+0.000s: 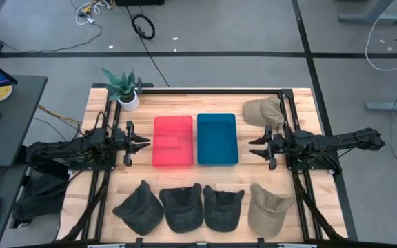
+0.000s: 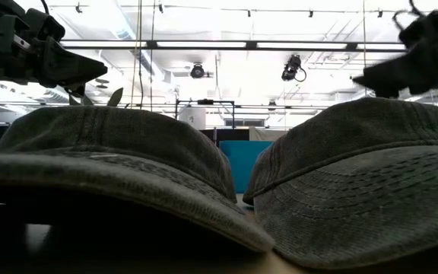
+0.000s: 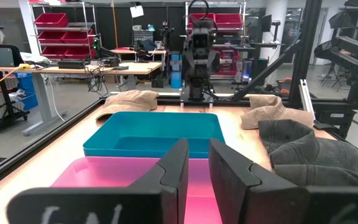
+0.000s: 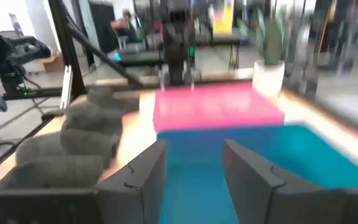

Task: Pick & Place hat
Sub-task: Put the bottom brown cap into the blue bin

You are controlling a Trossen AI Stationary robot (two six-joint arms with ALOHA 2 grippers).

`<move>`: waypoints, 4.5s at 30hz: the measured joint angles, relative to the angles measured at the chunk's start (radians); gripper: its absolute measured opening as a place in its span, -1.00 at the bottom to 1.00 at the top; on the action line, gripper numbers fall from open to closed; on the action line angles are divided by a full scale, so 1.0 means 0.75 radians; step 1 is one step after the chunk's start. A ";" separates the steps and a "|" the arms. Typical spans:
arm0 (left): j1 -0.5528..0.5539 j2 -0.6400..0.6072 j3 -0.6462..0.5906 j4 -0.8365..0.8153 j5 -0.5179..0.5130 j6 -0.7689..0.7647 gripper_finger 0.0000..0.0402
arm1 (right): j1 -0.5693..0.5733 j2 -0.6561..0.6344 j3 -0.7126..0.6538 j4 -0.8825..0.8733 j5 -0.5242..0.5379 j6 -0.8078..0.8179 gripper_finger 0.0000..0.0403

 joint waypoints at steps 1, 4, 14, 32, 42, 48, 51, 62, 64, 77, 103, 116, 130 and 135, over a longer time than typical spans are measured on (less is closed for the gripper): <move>0.000 0.000 0.000 0.000 0.000 0.000 -0.67 | 0.000 0.000 0.000 0.063 0.000 -0.035 -0.21; 0.000 0.000 0.000 0.000 0.000 0.000 -0.67 | 0.000 0.000 0.000 0.317 -0.001 -0.071 -0.21; 0.000 0.000 0.000 0.000 0.000 0.000 -0.67 | 0.000 -0.001 0.000 0.929 -0.005 0.009 -0.21; 0.000 0.000 0.000 0.000 0.000 0.000 -0.67 | 0.000 -0.001 0.000 1.512 -0.005 -0.117 -0.21; 0.000 0.000 0.000 0.000 0.000 0.000 -0.67 | 0.000 -0.001 0.001 1.561 -0.004 -0.060 -0.21; 0.001 0.000 0.000 0.000 0.000 0.000 -0.67 | 0.000 -0.001 0.226 1.175 -0.008 -0.070 -0.21; 0.000 0.000 0.000 0.000 0.000 0.000 -0.67 | 0.001 0.024 0.534 0.504 -0.008 -0.077 -0.21; 0.000 0.000 0.000 0.000 0.000 0.000 -0.67 | 0.001 0.303 1.172 -0.302 -0.009 0.095 -0.21; 0.000 0.000 0.000 0.000 0.000 0.000 -0.67 | 0.001 0.317 1.177 -0.279 -0.009 0.126 -0.21; 0.000 0.000 0.000 0.000 0.000 0.000 -0.67 | 0.001 0.329 1.177 -0.270 -0.009 0.304 -0.21; 0.000 0.000 0.000 0.000 0.000 0.000 -0.67 | 0.000 0.593 1.601 -1.228 -0.229 0.354 -0.21; 0.000 0.000 0.000 0.000 0.000 0.000 -0.67 | 0.000 0.783 1.601 -1.452 -0.632 0.610 -0.21; 0.000 0.000 0.000 0.000 0.000 0.000 -0.67 | -0.001 0.919 1.598 -1.334 -0.553 0.733 -0.21; 0.000 0.000 0.000 0.000 0.000 0.000 -0.67 | -0.001 1.004 1.598 -1.128 -0.533 0.731 -0.21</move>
